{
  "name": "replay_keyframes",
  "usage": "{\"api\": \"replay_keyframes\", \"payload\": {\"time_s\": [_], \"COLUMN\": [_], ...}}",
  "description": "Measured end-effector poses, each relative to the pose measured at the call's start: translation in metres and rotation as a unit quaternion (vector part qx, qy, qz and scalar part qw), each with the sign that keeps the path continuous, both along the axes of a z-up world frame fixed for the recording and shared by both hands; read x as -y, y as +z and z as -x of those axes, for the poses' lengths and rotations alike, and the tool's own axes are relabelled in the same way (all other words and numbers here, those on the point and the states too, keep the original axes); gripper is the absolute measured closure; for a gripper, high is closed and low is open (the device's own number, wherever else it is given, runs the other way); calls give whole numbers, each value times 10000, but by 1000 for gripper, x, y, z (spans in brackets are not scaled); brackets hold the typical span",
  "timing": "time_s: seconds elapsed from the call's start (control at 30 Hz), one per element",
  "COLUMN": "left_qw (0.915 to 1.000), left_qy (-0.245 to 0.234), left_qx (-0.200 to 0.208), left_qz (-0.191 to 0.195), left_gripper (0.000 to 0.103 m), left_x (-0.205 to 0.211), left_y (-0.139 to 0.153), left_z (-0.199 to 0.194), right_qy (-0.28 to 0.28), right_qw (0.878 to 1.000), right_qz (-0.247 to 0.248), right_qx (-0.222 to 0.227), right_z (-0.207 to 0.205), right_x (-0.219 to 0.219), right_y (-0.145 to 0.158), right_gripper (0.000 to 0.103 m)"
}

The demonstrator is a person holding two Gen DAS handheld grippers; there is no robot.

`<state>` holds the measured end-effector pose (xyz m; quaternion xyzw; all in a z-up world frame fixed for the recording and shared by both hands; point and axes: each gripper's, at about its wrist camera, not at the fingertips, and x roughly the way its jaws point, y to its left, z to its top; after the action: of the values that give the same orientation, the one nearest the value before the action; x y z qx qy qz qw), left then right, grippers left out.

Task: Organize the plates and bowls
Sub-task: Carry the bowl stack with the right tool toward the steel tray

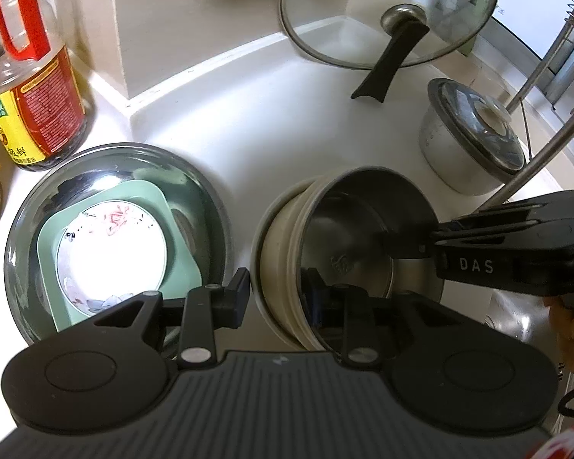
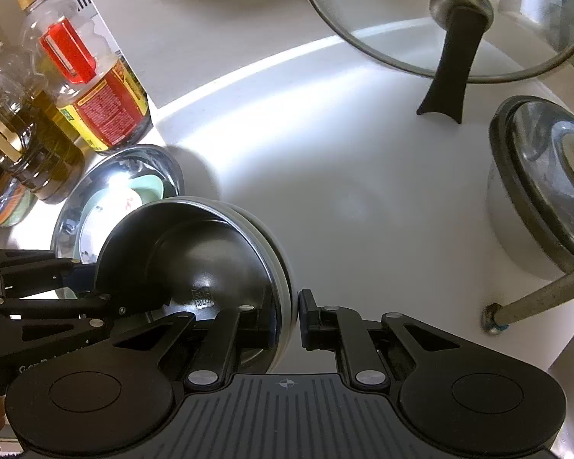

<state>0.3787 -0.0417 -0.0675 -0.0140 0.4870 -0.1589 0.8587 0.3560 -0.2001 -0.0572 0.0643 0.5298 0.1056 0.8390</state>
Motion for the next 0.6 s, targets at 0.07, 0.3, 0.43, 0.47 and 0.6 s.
{"api": "replay_keyframes", "payload": {"time_s": [0.07, 0.3, 0.43, 0.47, 0.6], "left_qw": [10000, 9998, 9996, 9995, 9989], "left_qy": [31, 128, 205, 229, 358], "left_qx": [14, 123, 194, 215, 306], "left_qz": [6, 35, 79, 83, 85], "left_gripper": [77, 77, 77, 77, 77], "left_x": [-2, -10, -16, -18, -27], "left_y": [1, 7, 13, 14, 21], "left_z": [0, 0, 0, 0, 1], "right_qy": [17, 105, 156, 174, 279], "right_qw": [10000, 9998, 9997, 9996, 9992], "right_qz": [-4, 47, 65, 69, 82], "right_qx": [14, 130, 189, 207, 289], "right_z": [-1, -5, -7, -7, -12], "right_x": [-2, -11, -17, -19, -30], "right_y": [1, 9, 15, 17, 22], "right_gripper": [91, 91, 91, 91, 91]}}
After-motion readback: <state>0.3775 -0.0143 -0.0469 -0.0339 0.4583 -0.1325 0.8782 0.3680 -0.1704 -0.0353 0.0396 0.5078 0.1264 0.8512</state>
